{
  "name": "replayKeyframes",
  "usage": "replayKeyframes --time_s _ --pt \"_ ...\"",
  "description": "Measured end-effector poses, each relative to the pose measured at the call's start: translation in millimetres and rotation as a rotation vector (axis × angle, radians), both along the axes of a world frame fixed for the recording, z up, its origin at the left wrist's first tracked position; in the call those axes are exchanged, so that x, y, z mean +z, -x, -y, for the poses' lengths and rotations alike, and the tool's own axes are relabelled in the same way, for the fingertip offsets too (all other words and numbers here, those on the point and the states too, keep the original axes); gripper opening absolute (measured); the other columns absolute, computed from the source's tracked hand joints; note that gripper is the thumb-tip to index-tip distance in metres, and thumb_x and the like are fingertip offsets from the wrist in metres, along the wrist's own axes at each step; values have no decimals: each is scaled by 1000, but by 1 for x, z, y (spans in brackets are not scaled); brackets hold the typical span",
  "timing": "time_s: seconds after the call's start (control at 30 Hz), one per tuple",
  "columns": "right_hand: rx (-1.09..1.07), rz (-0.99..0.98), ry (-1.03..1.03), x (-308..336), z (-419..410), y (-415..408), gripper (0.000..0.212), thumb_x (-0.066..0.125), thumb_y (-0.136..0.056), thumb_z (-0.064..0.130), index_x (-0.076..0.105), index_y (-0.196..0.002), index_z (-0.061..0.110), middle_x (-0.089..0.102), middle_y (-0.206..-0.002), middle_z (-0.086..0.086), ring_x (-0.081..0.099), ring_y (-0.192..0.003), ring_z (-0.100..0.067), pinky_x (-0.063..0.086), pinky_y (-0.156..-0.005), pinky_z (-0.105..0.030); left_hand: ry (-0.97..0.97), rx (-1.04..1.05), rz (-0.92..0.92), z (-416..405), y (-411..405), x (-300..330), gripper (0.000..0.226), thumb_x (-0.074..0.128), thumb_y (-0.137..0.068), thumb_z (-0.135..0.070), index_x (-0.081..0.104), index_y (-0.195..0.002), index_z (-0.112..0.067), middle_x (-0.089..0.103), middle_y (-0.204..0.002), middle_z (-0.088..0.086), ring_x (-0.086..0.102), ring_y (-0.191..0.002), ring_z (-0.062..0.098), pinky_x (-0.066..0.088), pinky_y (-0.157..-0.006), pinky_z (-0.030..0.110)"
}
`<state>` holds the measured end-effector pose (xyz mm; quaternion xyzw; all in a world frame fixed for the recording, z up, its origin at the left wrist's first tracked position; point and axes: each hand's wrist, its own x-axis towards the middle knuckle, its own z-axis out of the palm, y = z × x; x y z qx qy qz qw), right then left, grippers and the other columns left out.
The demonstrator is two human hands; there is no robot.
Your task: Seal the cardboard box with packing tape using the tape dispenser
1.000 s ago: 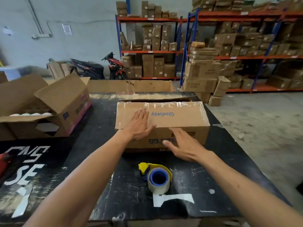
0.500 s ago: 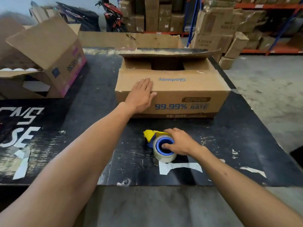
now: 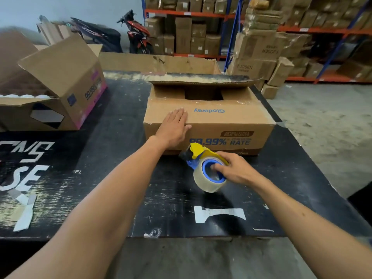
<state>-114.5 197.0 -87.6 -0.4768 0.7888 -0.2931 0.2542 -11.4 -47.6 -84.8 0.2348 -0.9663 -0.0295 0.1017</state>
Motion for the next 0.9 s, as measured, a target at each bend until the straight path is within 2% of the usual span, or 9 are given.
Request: replayKeyframes --time_s 0.13,0.2,0.27,0.43,0.5,0.63,0.73,0.8,0.9 --pt "-47 73 100 33 -9 14 26 62 -92 25 68 -112 41 75 -98 12 71 -90 -13 55 -88 -35 -32 6 51 1 0 2 61 26 -108 -37 12 -157 -4 6 -166 15 5 -153 30 -1 -122 38" --pt "-66 80 146 52 -12 21 29 61 -95 19 68 -116 39 75 -101 8 72 -89 -12 55 -85 -26 -44 3 74 0 -1 3 61 25 -108 -38 10 -157 -5 4 -166 14 3 -153 29 -1 -122 38" --pt "-92 74 188 72 -13 28 24 60 -97 18 69 -112 34 74 -100 6 69 -89 -11 51 -80 -21 -42 3 95 0 -1 5 62 25 -108 -39 9 -158 -6 3 -167 14 1 -153 28 -1 -123 38" --pt "-166 69 287 112 4 61 12 62 -92 18 71 -88 26 73 -85 0 62 -71 -14 49 -71 -32 -55 14 150 0 1 14 63 27 -107 -39 7 -159 -9 1 -167 11 0 -154 25 1 -124 37" --pt "-151 67 318 123 16 75 14 63 -91 16 72 -90 26 72 -89 -5 58 -70 -15 46 -69 -33 -56 20 186 -1 1 19 64 28 -107 -42 7 -159 -9 2 -167 10 2 -154 25 3 -125 37" --pt "-78 80 372 144 42 100 39 62 -93 16 69 -124 38 70 -111 12 61 -100 -5 42 -81 -24 -72 35 163 2 6 40 59 30 -104 -50 39 -151 -15 29 -162 7 29 -148 26 25 -121 40" --pt "-26 56 408 152 62 119 45 61 -91 19 66 -125 48 73 -109 11 66 -103 -8 52 -91 -30 -160 106 58 11 12 55 56 29 -102 -57 64 -125 -20 63 -133 4 57 -122 26 46 -102 40" --pt "-10 27 455 155 75 131 47 62 -88 22 65 -122 53 73 -109 12 68 -101 -11 55 -95 -39 -229 164 -11 15 18 63 62 27 -100 -61 70 -108 -17 70 -114 5 63 -103 23 48 -89 36" --pt "39 -14 512 155 91 141 51 64 -87 24 60 -125 57 68 -117 9 67 -102 -15 56 -94 -42 -364 252 -112 12 28 79 70 26 -98 -66 73 -108 -15 72 -116 1 64 -103 18 47 -97 37"
